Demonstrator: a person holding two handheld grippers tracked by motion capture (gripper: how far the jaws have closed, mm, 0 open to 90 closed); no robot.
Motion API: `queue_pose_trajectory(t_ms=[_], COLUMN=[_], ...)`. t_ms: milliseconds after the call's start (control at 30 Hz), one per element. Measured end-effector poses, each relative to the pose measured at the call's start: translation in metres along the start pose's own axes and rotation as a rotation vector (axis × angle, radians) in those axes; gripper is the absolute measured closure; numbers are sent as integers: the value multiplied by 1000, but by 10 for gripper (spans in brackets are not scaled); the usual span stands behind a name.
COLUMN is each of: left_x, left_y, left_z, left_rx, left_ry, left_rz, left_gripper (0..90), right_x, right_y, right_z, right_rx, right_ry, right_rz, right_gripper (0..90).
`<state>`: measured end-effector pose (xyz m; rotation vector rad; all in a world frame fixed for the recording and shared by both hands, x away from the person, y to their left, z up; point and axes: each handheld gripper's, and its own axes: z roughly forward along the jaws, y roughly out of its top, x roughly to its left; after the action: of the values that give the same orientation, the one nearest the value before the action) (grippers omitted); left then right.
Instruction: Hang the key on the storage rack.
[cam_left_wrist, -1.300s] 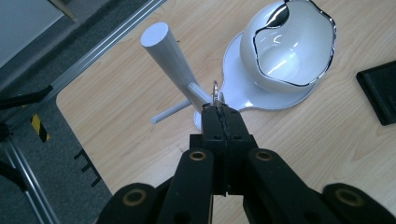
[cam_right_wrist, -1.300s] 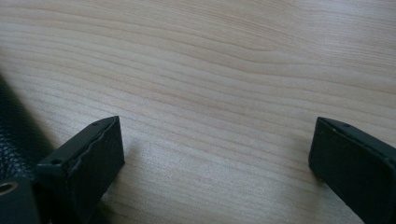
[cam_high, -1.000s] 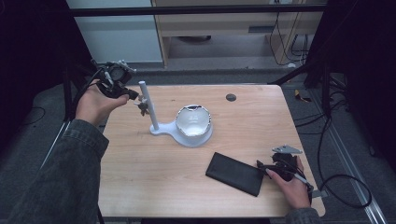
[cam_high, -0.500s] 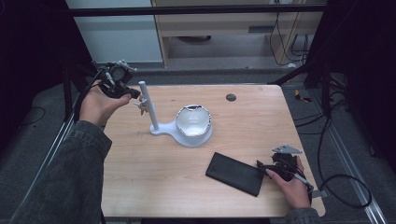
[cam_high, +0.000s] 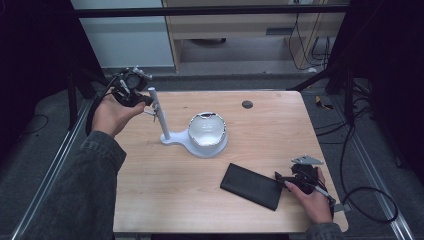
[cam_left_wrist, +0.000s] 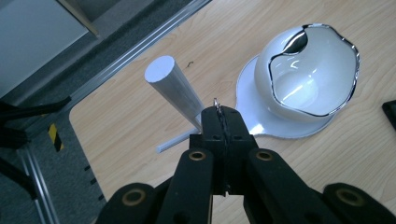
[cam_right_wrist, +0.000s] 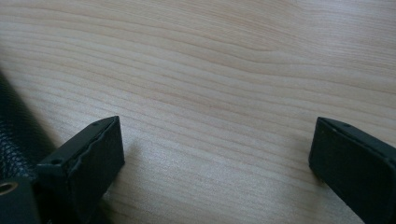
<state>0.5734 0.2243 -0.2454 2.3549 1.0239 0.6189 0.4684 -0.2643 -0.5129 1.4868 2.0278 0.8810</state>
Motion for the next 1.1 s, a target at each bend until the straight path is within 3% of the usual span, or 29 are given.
queue_pose_trajectory(t_ms=[33, 100, 300, 533, 767, 900, 1100], left_x=[-1, -3, -10, -33, -68, -87, -114], left_y=[-1, -3, -22, -47, -65, -71, -81], left_z=[-2, -10, -29, -35, -23, -10, 18], left_rx=[-14, -53, -121, -182, -231, -227, -231], left_ry=[5, 8, 21, -4, -66, -98, -134], left_rz=[0, 1, 6, 43, 68, 104, 113], left_gripper=[887, 786, 712, 626, 564, 522, 418], right_x=[0, 0, 0, 0, 0, -1, 3], right_y=[0, 0, 0, 0, 0, 2, 5], right_z=[0, 0, 0, 0, 0, -2, -11], right_rx=[1, -1, 2, 3, 3, 3, -52], right_ry=[0, 1, 1, 3, 3, 7, -8], right_rz=[-2, 1, 0, 3, 2, -10, -28], right_gripper=[35, 35, 34, 34, 34, 64, 66])
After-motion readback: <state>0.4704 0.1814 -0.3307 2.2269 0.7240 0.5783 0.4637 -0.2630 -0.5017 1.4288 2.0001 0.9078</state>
